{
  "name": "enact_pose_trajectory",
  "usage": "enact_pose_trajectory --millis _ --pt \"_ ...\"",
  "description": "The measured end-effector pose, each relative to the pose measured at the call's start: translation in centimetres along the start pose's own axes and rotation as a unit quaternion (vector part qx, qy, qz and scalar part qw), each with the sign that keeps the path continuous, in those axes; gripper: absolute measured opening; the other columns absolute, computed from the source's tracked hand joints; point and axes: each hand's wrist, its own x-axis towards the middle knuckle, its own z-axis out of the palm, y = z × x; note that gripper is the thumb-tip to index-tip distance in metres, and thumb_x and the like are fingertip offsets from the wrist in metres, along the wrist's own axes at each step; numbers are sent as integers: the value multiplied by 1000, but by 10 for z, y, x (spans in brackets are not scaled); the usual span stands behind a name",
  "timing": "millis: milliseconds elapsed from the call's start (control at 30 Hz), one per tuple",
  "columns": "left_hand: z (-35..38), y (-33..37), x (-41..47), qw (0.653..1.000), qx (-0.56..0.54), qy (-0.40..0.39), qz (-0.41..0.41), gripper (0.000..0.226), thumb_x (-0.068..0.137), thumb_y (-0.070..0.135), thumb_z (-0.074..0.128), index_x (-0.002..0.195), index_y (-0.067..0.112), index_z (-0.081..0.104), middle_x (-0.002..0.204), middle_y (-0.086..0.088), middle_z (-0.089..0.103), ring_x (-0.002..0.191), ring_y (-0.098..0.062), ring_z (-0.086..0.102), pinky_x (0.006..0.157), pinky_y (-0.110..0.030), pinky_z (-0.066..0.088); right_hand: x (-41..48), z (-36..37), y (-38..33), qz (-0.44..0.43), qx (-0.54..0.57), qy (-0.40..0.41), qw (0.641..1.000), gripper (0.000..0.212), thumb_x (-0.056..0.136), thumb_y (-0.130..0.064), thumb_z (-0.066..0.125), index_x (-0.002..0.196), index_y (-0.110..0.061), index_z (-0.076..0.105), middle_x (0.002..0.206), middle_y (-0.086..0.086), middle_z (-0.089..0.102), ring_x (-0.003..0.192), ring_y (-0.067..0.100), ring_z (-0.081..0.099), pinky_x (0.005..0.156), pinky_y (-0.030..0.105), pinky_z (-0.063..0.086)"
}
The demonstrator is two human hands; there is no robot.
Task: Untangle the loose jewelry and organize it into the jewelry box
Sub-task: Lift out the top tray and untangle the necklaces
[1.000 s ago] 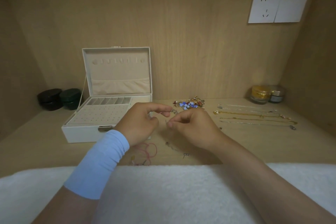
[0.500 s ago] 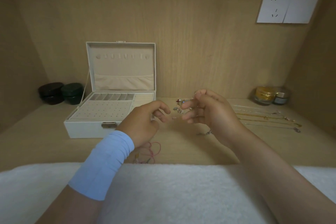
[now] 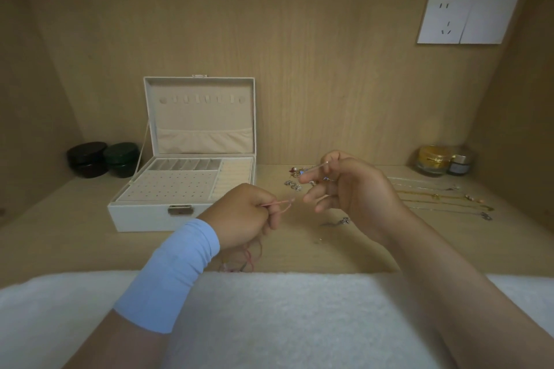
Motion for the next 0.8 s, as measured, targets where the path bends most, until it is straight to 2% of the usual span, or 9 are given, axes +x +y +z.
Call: enact_pose_trajectory --millis 100,200,300,367,467,533,600,700,800 --pt "10 1 -2 986 -157 -57 -20 37 86 -12 38 72 13 62 61 -3 61 43 -17 47 45 -24 36 -2 0 1 20 11 -55 998 8 84 -19 42 82 -13 47 101 22 71 74 33 69 58 34 50" --pt "20 -4 -1 958 -248 -95 -107 29 86 -4 41 77 13 62 63 -8 58 42 -18 41 43 -20 26 -4 1 3 43 30 -112 992 12 86 -17 37 77 -13 44 99 22 71 73 35 70 55 33 50" --pt "27 -1 3 954 -223 -101 -175 28 92 16 41 68 15 58 50 -1 43 41 -14 23 48 -18 14 -5 1 2 57 53 -140 987 10 80 -18 39 72 -13 42 94 24 70 67 35 69 50 31 48" --pt "30 -1 4 962 -179 -99 -183 29 95 27 43 74 17 60 49 3 39 41 -13 20 49 -21 11 -5 0 2 57 52 -142 987 8 77 -17 40 71 -13 42 90 24 70 64 34 67 50 31 47" --pt "30 -6 6 963 -198 -65 -173 23 93 23 50 76 20 65 50 5 36 41 -13 21 48 -19 12 -5 -3 1 56 16 -127 990 6 74 -18 40 70 -13 41 80 21 68 58 31 62 51 32 44" --pt "25 -8 5 960 -226 -31 -160 25 92 18 51 73 18 67 50 3 36 41 -13 22 47 -18 14 -6 -4 3 57 -53 -102 992 6 72 -18 41 69 -14 44 73 18 66 55 28 58 53 32 40" --pt "16 -4 4 956 -262 -2 -132 25 92 12 48 73 13 64 54 0 35 42 -13 25 45 -18 15 -5 -8 10 44 -206 -66 975 10 71 -21 46 66 -15 51 71 15 67 59 24 57 57 35 40" --pt "1 5 1 948 -314 14 -56 23 97 12 45 79 11 59 59 1 37 46 -12 32 48 -23 16 -6 -12 21 39 -437 -68 896 19 79 -28 55 71 -14 63 78 8 70 67 14 56 67 37 47" --pt "-6 19 1 921 -390 5 18 27 103 18 40 83 11 56 61 3 38 49 -9 35 47 -20 23 -9 -11 21 52 -522 -73 848 11 85 -22 63 86 -27 72 85 -13 69 77 2 60 78 25 48"
